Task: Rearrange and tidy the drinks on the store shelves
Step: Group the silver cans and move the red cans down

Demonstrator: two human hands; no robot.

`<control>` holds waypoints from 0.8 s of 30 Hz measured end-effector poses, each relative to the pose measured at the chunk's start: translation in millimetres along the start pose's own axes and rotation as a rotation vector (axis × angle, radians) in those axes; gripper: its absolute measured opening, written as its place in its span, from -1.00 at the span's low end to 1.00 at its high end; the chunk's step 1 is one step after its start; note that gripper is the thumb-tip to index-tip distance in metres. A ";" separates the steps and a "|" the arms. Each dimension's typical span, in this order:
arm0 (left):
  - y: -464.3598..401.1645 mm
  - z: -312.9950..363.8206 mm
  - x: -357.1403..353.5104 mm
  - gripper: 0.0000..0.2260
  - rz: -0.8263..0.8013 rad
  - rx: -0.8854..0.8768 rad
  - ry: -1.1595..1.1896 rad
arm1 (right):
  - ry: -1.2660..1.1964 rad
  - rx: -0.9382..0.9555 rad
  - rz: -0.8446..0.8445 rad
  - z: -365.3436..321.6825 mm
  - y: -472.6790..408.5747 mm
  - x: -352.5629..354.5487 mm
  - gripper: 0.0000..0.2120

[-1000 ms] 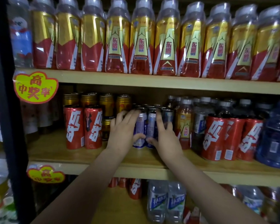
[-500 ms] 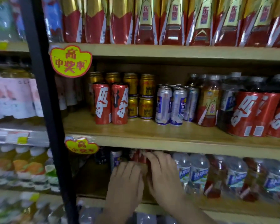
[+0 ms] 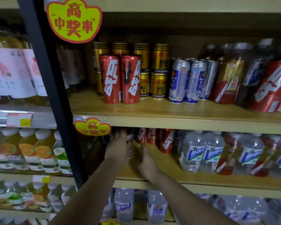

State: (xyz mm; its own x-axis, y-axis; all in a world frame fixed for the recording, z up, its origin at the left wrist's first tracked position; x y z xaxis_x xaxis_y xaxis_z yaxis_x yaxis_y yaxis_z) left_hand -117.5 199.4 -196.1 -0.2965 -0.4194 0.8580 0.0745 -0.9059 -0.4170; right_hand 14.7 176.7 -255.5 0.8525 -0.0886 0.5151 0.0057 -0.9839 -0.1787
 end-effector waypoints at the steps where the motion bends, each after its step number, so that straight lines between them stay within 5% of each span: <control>1: 5.8 -0.3 2.3 -0.46 0.032 0.002 0.058 | -0.018 0.002 0.001 1.7 -1.3 -1.5 -0.22; 5: 40.9 5.7 11.9 -0.63 0.123 -0.093 0.214 | -0.115 0.029 -0.013 -0.7 0.8 -9.7 -0.28; 10: 80.3 22.8 19.3 -0.68 0.157 -0.191 0.286 | -0.212 0.086 -0.005 -10.7 13.7 -3.4 -0.63; 15: 101.4 49.4 53.5 -0.75 0.226 -0.253 0.361 | -0.233 0.246 0.030 -30.5 51.7 44.7 -0.54; 24: 110.6 204.7 197.9 -0.57 0.541 -0.673 0.695 | -0.177 0.578 0.739 -100.8 124.1 246.6 -0.52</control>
State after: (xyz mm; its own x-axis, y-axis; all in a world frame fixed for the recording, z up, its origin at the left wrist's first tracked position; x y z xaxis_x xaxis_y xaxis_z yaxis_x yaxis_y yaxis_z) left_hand 26.9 4.1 -11.1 -0.8665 -0.4343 0.2463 -0.1144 -0.3075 -0.9447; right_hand 173.0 17.1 -66.1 0.8101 -0.5859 -0.0195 -0.3491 -0.4554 -0.8190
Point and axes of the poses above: each hand's wrist, its own y-axis away from the middle knuckle, its own x-axis out of the back of the hand, z = x × y, the point moved 9 cm from there along -y, towards the middle knuckle, and after that the axes turned 7 degrees about z, right-handed, at the moved point
